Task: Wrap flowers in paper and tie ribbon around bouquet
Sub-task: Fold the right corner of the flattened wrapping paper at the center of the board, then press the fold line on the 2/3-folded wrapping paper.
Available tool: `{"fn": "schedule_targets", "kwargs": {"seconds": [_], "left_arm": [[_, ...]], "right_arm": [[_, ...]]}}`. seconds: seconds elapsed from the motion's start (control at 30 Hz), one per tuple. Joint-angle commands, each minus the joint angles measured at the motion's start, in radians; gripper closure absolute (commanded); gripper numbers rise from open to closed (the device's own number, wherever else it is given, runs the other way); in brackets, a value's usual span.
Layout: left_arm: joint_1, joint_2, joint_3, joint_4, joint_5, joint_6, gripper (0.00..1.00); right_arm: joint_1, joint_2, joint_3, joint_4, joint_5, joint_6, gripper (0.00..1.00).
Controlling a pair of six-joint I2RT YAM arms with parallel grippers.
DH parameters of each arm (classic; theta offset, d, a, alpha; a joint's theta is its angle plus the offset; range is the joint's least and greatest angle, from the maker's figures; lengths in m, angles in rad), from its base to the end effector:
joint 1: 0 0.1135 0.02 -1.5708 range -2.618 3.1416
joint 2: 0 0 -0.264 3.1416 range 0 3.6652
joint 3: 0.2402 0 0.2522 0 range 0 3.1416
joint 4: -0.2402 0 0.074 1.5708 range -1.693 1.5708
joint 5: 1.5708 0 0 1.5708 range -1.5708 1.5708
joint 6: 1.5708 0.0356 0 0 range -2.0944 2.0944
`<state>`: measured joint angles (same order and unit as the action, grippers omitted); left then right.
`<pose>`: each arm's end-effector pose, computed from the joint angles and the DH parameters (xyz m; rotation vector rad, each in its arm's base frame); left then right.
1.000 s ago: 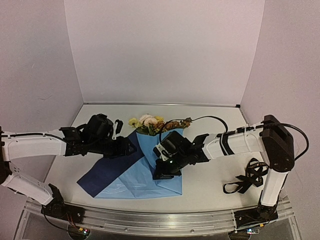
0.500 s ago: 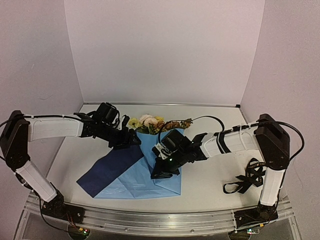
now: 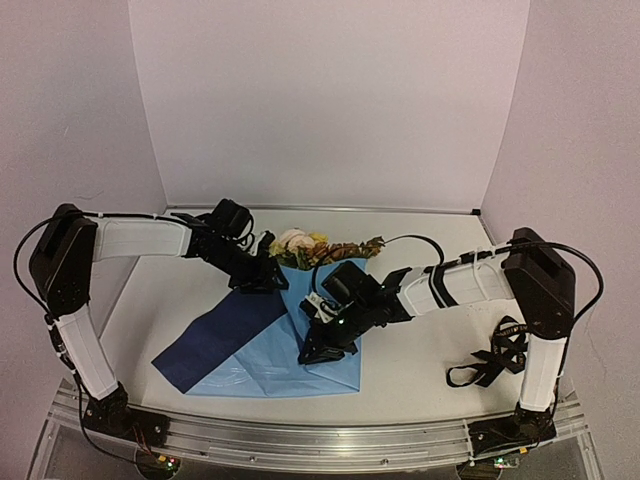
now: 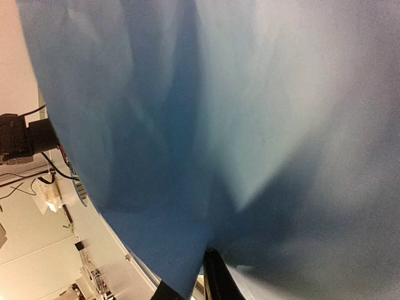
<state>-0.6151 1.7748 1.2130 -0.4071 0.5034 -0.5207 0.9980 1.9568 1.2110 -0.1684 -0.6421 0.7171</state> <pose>0.2942 -0.2289 0.2056 0.3442 2.6988 -1.0407 0.2003 0.3499 0.1547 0.7001 -2.7052 -1.3194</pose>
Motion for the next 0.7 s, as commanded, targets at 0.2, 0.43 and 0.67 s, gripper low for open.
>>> {"fn": "schedule_targets", "kwargs": {"seconds": [0.2,0.43,0.67], "left_arm": [[0.012,0.048,0.04,-0.011,0.001,0.021,0.92],[0.012,0.019,0.001,0.027,-0.023,0.008,1.0],[0.011,-0.019,-0.058,0.05,-0.083,-0.016,1.0]], "right_arm": [[-0.012,-0.07,-0.036,0.018,-0.033,-0.037,0.68],[-0.037,-0.187,-0.141,0.011,0.013,0.007,0.51],[-0.038,-0.244,-0.262,0.019,0.091,0.032,0.61]]}}
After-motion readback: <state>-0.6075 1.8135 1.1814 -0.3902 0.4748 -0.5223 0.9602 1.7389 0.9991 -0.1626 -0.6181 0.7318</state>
